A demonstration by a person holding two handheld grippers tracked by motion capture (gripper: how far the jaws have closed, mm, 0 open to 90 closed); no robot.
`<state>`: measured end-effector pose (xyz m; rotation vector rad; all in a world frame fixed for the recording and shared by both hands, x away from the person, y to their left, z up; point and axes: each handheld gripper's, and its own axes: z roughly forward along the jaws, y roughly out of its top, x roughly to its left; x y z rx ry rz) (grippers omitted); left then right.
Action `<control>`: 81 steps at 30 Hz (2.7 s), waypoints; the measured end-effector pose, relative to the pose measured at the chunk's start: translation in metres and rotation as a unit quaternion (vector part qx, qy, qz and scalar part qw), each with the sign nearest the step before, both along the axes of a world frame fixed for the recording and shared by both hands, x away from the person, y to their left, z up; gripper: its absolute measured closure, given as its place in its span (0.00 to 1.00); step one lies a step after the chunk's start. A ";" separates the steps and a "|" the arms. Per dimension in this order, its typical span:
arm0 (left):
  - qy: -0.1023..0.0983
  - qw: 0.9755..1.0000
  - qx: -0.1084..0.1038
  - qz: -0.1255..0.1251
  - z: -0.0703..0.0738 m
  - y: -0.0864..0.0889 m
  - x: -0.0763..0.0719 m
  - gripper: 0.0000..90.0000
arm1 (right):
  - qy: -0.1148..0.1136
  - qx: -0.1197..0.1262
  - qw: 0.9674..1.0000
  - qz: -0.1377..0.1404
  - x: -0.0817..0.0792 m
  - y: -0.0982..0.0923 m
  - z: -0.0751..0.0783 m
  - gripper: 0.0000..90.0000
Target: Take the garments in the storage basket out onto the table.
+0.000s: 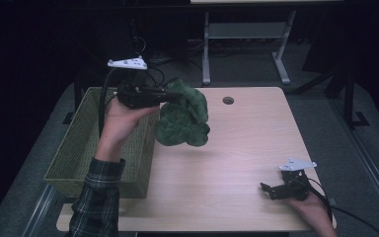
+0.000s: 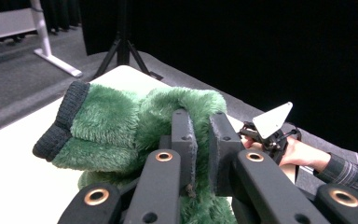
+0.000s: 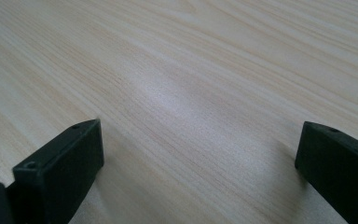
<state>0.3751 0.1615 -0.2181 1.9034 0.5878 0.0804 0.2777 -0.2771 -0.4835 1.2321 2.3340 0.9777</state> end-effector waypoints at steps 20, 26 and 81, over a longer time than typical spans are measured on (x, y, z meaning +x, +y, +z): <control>0.039 0.998 0.012 -0.048 -0.061 -0.074 0.000 0.92 | 0.001 0.001 1.000 0.000 0.000 0.000 0.000 0.01; 0.051 0.997 0.013 -0.060 -0.082 -0.091 -0.003 0.92 | 0.001 0.001 1.000 0.000 0.000 0.000 0.000 0.01; 0.074 0.988 0.109 -0.077 -0.196 -0.137 -0.019 0.69 | 0.000 -0.001 1.000 0.001 0.000 0.000 0.000 0.01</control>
